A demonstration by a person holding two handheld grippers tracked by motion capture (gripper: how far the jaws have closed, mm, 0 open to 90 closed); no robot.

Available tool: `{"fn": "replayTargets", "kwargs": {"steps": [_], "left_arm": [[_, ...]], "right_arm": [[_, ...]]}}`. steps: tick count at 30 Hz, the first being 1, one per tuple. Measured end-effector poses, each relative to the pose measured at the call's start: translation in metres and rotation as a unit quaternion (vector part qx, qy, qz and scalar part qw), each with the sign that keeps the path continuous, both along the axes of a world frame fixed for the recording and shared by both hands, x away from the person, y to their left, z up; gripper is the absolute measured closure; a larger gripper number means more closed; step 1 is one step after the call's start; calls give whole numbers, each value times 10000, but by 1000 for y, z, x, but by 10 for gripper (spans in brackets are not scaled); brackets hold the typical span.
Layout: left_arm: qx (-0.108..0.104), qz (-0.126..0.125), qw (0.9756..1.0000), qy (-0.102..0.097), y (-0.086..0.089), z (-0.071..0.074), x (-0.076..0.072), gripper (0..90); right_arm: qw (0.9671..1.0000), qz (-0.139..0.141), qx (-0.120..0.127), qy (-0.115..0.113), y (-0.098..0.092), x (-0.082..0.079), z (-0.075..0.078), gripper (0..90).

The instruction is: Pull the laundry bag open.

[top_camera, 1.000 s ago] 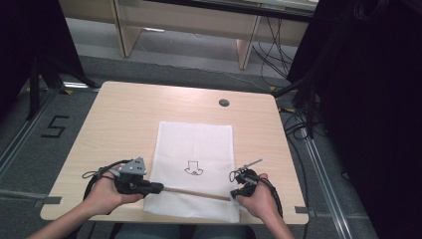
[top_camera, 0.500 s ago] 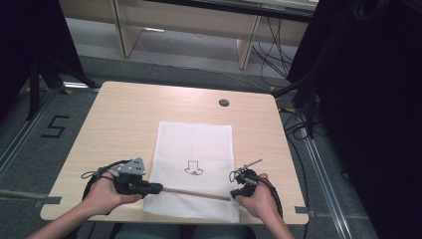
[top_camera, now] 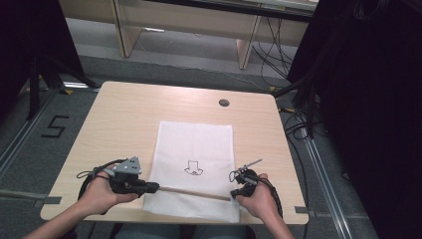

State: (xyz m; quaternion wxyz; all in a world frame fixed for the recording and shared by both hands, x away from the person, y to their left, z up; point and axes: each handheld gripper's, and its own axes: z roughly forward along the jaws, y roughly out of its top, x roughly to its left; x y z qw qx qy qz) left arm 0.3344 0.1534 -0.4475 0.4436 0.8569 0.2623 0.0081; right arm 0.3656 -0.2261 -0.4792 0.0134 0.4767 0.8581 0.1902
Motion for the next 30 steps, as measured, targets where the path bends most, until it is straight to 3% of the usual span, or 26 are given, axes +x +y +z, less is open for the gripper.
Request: {"fn": "replayTargets", "kwargs": {"steps": [6,19,22,24,30], "left_arm": [[-40,98,9999,82,1,-1,-2,875],[-41,62,10000,31,9,-1,-2,875],[-78,131,9998,109,9,-1,-3,875],[-53,109,9999,34,10,0,-3,875],[-69,200,9998,58,13,2,-4,875]], "right_arm": [[10000,-9,9,14,0,0,0,900],[10000,4,-1,-4,0,0,0,900],[10000,-10,10,9,0,0,0,900],[10000,9,1,-4,0,0,0,900],[10000,5,-1,5,0,0,0,900]]}}
